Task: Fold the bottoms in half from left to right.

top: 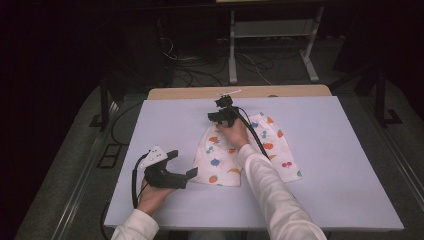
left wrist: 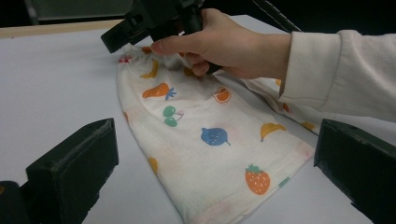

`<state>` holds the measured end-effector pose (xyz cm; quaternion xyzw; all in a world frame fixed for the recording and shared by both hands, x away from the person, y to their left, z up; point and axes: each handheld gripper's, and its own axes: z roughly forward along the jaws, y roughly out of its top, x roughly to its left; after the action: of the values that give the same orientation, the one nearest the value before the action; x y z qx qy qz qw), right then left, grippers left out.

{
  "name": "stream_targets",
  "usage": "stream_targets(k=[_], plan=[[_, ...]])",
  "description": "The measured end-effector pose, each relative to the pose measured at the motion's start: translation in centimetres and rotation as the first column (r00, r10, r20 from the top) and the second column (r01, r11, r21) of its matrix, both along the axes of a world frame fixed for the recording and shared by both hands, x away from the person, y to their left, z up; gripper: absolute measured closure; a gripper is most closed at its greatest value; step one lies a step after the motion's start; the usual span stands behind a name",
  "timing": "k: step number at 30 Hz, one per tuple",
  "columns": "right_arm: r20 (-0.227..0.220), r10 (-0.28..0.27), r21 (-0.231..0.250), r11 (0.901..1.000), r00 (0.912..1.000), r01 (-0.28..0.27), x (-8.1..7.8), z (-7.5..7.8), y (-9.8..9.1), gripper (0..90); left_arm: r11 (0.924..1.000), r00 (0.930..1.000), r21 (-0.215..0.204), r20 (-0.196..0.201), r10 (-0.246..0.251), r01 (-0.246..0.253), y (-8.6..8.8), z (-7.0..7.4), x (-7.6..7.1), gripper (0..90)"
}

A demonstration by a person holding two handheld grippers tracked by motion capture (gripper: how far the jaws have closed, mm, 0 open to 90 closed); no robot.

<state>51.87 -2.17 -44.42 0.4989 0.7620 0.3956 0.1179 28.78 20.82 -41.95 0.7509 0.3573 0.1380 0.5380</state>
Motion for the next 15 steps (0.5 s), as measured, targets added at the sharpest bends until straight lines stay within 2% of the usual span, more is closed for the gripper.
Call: stream_targets(k=[6,11,15], plan=[[-0.017,-0.061,0.007,0.9981,0.998,0.062,0.11,0.16,0.11,57.0,1.0,1.0,0.001,0.001,-0.001,0.001,0.0,0.0,0.0,0.0],[-0.027,-0.102,-0.014,0.9947,0.9944,0.102,0.26,0.16,0.21,63.2,1.0,1.0,0.001,0.001,0.0,0.0,0.02,0.0,0.0,0.0],[-0.039,-0.113,-0.048,0.9926,0.9928,0.112,0.2,-0.12,0.36,65.3,1.0,1.0,0.001,0.001,0.0,0.0,0.0,0.0,0.0,0.0]])
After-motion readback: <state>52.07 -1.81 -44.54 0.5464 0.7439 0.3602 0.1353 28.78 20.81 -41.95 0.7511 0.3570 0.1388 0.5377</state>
